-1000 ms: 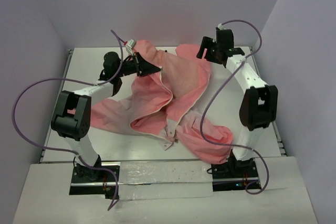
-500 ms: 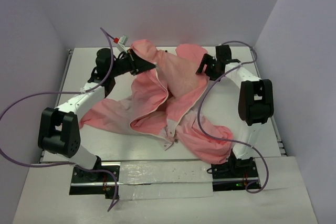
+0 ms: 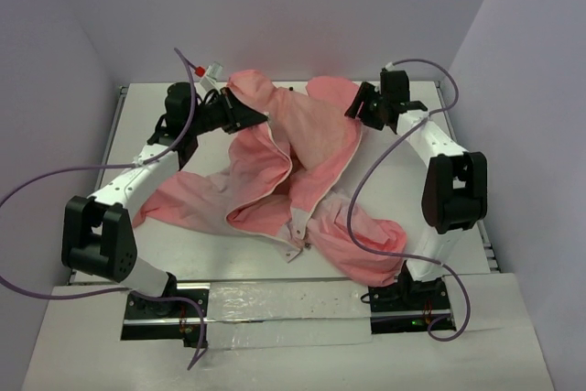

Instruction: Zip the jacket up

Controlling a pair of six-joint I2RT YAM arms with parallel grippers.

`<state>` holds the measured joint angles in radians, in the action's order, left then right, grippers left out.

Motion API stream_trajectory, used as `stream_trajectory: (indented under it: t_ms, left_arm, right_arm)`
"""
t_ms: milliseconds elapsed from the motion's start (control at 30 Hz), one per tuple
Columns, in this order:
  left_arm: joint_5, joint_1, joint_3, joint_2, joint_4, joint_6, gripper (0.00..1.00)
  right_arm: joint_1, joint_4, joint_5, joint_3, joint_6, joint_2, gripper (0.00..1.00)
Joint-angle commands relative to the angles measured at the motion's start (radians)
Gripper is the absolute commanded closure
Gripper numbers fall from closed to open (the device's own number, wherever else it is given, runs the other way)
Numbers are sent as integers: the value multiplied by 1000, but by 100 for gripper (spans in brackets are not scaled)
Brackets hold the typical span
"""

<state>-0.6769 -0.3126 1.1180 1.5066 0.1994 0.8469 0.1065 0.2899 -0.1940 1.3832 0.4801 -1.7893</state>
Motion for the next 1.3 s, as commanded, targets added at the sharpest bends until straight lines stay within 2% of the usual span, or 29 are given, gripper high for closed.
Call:
stream_trajectory:
  t_ms: [0, 33, 133, 200, 333, 400, 467, 600, 833, 967, 1067, 1133, 1233, 1267]
  left_arm:
    - [9, -3, 108, -30, -53, -64, 100]
    - [10, -3, 118, -27, -60, -68, 100]
    - [8, -3, 126, -23, -63, -66, 100]
    - [4, -3, 121, -22, -54, -58, 100]
    - [6, -3, 111, -23, -49, -48, 100]
    - [11, -3, 109, -26, -53, -46, 100]
    - [14, -3, 108, -33, -58, -48, 100]
    - [13, -3, 100, -46, -58, -51, 100]
    - [9, -3, 93, -45, -60, -47, 100]
    - [9, -3, 83, -56, -62, -51, 100]
    - [15, -3, 78, -62, -69, -54, 100]
    - [15, -3, 77, -65, -66, -50, 100]
    - [16, -3, 72, -71, -51, -39, 100]
    - [14, -3, 72, -71, -51, -38, 100]
  right_arm:
    - [19, 56, 67, 113, -58, 16, 32]
    - [20, 53, 67, 110, -58, 14, 40]
    - [21, 14, 24, 76, -55, 18, 93]
    - [26, -2, 8, 63, -58, 25, 100]
    - [60, -47, -26, 38, -89, 64, 100]
    - [76, -33, 31, 43, -101, 75, 100]
    - [87, -15, 97, 39, -99, 89, 85]
    - [81, -12, 182, -8, -90, 101, 3]
    - [71, -8, 236, -46, -35, 55, 1]
    - [71, -31, 202, -69, -19, 27, 15]
    - [78, -53, 214, -87, -9, 41, 43]
    - [82, -74, 223, -106, -9, 61, 53]
    - [84, -72, 235, -106, -20, 82, 81]
    - [84, -80, 236, -110, -25, 93, 87]
